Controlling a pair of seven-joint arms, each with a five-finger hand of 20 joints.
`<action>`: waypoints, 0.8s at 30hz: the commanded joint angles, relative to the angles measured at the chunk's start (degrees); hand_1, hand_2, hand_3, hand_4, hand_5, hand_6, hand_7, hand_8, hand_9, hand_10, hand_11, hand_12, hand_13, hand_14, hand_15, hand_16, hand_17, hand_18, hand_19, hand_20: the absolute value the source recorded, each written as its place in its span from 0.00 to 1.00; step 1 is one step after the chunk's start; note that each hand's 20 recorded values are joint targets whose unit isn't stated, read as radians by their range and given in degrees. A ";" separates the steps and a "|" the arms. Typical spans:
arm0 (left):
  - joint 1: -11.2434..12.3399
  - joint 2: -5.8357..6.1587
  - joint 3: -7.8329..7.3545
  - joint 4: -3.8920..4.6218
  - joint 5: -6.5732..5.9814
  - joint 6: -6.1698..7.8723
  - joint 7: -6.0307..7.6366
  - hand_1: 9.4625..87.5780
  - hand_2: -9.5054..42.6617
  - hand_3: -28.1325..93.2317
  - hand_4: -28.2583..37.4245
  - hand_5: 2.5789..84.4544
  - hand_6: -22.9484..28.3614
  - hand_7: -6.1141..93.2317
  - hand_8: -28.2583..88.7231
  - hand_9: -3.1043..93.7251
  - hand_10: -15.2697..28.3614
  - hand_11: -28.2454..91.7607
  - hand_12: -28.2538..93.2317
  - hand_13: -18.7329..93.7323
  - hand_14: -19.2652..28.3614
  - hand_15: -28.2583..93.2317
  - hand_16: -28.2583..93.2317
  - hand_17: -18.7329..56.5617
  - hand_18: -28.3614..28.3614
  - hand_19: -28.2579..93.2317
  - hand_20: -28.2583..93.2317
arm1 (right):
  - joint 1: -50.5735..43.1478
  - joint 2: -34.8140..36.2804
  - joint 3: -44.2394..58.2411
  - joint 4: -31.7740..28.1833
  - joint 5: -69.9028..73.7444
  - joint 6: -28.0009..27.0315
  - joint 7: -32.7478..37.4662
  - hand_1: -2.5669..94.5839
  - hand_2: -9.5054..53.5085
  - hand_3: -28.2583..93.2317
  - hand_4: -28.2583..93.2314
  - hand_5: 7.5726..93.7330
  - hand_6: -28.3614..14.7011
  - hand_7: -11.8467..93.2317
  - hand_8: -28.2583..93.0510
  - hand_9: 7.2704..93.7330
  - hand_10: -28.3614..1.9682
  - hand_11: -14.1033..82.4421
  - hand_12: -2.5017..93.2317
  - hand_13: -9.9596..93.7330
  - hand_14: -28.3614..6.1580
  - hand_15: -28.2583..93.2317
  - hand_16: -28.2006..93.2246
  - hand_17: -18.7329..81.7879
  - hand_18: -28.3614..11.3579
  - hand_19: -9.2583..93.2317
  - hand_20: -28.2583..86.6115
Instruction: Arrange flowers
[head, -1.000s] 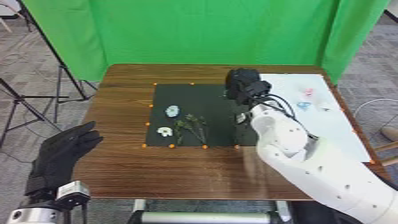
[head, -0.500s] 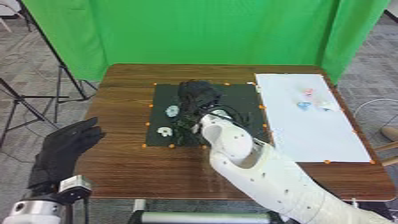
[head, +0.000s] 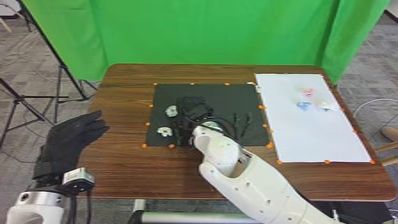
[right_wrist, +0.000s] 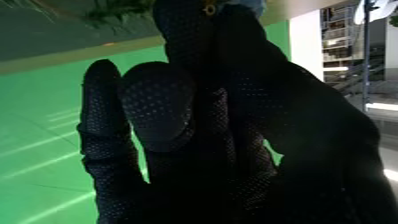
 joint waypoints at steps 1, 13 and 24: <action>-0.01 0.03 0.76 0.04 0.29 -0.60 -0.57 0.23 0.26 0.91 0.22 0.55 0.73 0.22 0.17 0.46 0.87 0.56 0.33 0.42 1.00 0.73 0.13 0.12 0.88 0.69 0.36 | 0.53 -0.22 0.26 0.88 -1.10 1.22 1.13 0.60 0.00 0.88 0.00 0.78 0.67 0.41 0.24 0.92 0.72 0.27 0.41 0.81 0.76 0.76 0.49 0.47 0.24 0.91 0.37; 0.45 0.41 0.79 -0.09 0.00 -0.25 -0.50 0.23 0.26 0.91 0.22 0.55 0.73 0.22 0.17 0.46 0.87 0.56 0.33 0.42 1.00 0.73 0.13 0.12 0.88 0.69 0.36 | 1.98 -0.05 -0.15 0.26 -0.32 0.26 1.71 0.55 0.00 0.90 0.00 0.68 0.61 0.40 0.21 0.78 0.60 0.32 0.36 0.71 0.72 0.78 0.48 0.43 0.21 0.90 0.37; 0.38 -0.56 0.40 -0.15 0.68 -1.02 -1.41 0.23 0.26 0.91 0.22 0.55 0.73 0.22 0.17 0.46 0.87 0.56 0.33 0.42 1.00 0.73 0.13 0.12 0.88 0.69 0.36 | 1.07 0.02 0.67 -0.95 -0.70 -3.96 1.61 0.51 0.00 0.92 0.00 0.65 0.60 0.36 0.13 0.64 0.44 0.47 0.22 0.66 0.66 0.81 0.46 0.41 0.19 0.89 0.37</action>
